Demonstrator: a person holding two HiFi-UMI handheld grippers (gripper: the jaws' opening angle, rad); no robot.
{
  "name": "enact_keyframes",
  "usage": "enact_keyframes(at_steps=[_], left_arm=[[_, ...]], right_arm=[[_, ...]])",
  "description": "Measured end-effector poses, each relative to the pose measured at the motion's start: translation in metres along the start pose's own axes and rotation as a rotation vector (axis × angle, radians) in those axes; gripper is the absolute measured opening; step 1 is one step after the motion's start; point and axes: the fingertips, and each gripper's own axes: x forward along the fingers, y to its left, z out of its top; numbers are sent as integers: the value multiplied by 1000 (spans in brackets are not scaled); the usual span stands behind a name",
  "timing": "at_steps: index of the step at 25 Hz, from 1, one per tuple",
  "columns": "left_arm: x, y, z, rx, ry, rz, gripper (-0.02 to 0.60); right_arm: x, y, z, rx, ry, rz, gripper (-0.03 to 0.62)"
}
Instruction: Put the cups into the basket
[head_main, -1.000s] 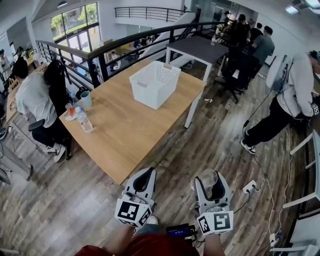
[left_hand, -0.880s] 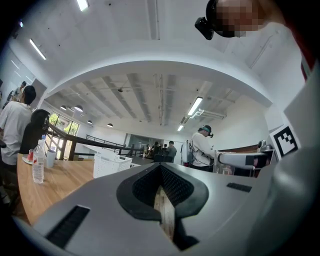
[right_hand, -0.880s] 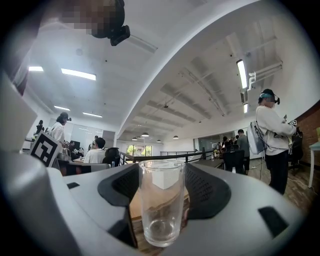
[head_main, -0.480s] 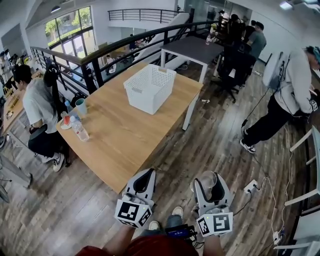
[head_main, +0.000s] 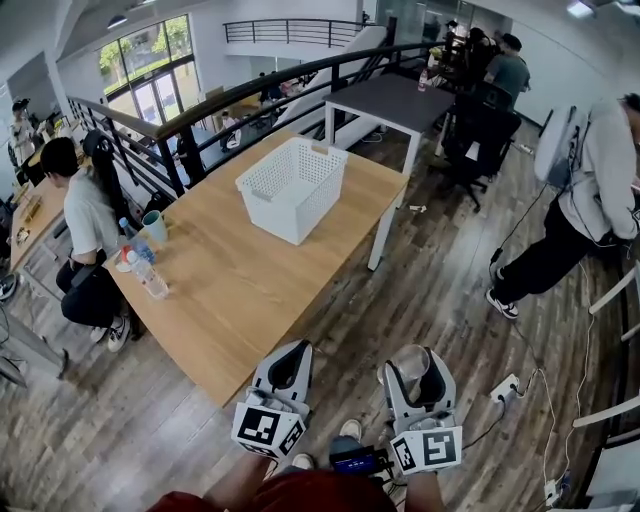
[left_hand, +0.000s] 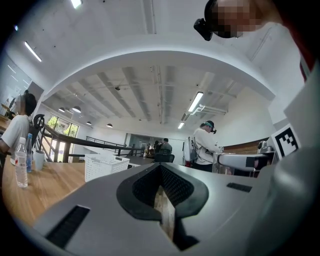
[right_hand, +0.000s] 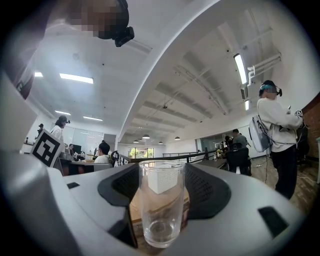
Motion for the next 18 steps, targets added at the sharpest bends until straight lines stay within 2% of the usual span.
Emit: enact_keyframes(at_steps=[11, 18], left_arm=[[72, -8, -5, 18, 14, 50, 6], [114, -32, -11, 39, 27, 45, 6]], right_arm=[[45, -64, -1, 2, 0, 33, 281], [57, -105, -3, 18, -11, 38, 281]])
